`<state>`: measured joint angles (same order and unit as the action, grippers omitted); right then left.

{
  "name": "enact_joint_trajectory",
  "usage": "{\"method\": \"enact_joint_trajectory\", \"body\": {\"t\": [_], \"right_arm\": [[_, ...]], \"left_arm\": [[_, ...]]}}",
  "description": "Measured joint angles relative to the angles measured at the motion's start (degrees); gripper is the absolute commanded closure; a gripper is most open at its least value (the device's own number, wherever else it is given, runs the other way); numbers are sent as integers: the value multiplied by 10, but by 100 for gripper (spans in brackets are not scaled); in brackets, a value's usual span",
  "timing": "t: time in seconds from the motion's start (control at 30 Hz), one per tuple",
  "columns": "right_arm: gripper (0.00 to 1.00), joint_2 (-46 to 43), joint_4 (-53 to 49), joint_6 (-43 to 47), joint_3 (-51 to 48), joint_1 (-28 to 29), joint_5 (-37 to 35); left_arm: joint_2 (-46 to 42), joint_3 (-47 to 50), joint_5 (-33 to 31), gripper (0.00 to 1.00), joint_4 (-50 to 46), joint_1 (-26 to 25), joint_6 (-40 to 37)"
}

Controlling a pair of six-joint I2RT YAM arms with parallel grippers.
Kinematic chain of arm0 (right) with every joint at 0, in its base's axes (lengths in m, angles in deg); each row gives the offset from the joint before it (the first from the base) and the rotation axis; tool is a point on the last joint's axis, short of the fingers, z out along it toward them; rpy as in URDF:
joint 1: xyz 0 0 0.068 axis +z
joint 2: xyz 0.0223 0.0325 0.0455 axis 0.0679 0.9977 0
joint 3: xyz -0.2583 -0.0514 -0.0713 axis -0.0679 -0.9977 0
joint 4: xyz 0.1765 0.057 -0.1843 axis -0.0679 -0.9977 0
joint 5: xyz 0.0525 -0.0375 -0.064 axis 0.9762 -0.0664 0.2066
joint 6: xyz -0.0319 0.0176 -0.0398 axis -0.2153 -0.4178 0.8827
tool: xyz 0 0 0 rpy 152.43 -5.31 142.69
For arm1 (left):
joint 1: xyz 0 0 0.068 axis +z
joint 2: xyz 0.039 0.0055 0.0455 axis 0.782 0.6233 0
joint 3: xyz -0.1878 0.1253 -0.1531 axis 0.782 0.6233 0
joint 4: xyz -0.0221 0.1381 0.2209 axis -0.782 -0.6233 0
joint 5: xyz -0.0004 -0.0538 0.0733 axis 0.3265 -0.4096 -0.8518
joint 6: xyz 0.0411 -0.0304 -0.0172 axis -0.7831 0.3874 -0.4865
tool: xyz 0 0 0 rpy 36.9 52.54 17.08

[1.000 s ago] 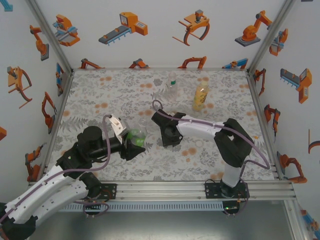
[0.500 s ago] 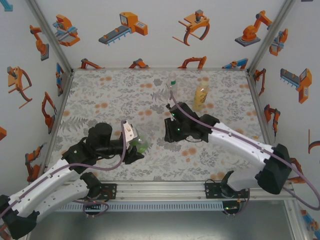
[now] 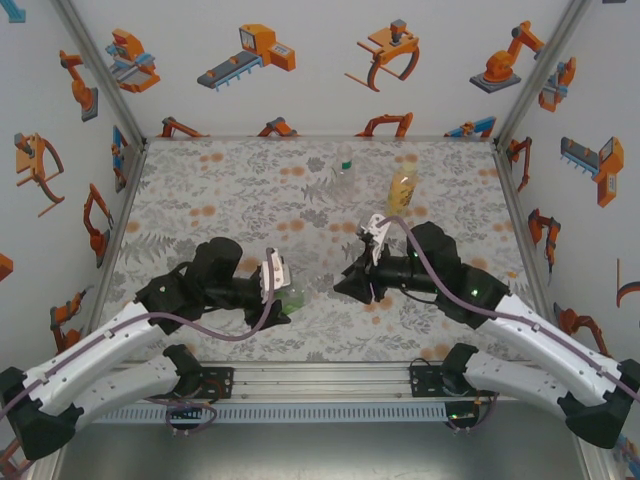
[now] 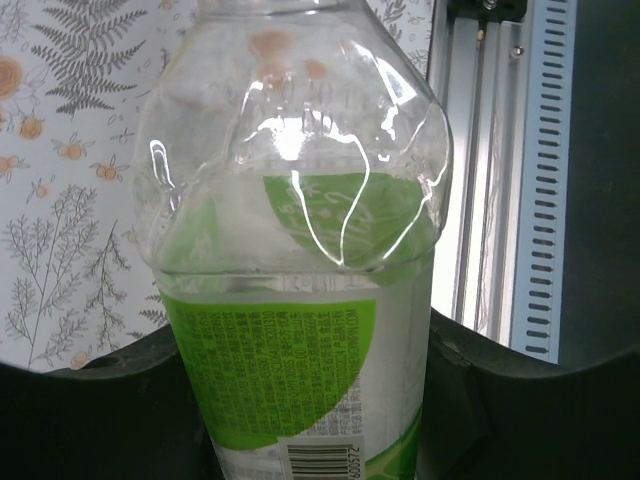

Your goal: Screw on the bottle caps

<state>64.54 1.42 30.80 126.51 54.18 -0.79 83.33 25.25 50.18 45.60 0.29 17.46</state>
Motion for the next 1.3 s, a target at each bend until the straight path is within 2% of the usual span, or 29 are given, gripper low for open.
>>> {"method": "enact_joint_trajectory", "body": {"t": [0.2,0.43,0.73,1.3], "right_arm": [[92,-7,3,94,0,0,95],[92,5,-7,163,12,0,156],[93,9,-11,203,21,0,177],[96,19,-11,211,21,0,207]], "left_arm": [[30,-21,1,100,-20,-25,-29],[52,-39,4,100,-39,-48,-46],[62,-47,19,100,-51,-55,-51],[72,-51,47,100,-64,-55,-53]]}}
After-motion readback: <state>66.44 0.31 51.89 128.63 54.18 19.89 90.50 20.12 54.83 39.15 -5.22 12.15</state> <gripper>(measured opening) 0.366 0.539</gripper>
